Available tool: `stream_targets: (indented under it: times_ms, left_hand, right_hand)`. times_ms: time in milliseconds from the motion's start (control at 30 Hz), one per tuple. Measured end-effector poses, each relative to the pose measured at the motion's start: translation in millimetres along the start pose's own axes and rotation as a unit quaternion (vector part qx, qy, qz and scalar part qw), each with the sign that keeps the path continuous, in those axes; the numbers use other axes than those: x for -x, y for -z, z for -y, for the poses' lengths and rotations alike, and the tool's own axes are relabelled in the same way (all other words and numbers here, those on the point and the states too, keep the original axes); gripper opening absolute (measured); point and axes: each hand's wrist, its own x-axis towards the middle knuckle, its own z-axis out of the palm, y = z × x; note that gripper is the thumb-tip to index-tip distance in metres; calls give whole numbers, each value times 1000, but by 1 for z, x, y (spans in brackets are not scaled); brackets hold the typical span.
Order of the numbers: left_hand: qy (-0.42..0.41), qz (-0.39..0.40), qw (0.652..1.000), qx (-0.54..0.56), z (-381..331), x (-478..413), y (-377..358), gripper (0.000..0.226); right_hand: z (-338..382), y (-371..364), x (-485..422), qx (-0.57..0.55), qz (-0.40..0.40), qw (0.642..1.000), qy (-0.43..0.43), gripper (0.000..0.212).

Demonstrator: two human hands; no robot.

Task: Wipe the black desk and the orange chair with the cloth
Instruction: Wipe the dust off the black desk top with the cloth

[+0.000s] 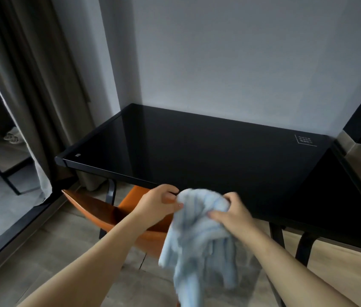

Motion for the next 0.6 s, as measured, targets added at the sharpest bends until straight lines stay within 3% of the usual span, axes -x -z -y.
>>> stream_targets:
  times_ms: [100,233,333,433,500,600]
  left_hand:
    - [72,-17,997,-13,13,-15,4,36]
    - [120,9,993,6,32,-34,1,39]
    - [139,6,990,5,44,-55,-4,37]
    - [167,24,986,5,51,-76,-2,35]
    - [184,43,982,17,54,-93,2,36]
    - [209,36,977,28,57,-116,10,34]
  right_hand:
    - [-2,20,-20,-45,-152,983,-93,40]
    - [-6,38,-55,31,-261,962,-80,42]
    - [-20,41,-88,36,-278,956,-87,41]
    - [-30,37,-124,-93,-285,942,-147,51]
    - [-33,25,-146,-133,-241,944,-184,58]
    - [-40,6,-168,5,-157,977,-147,53]
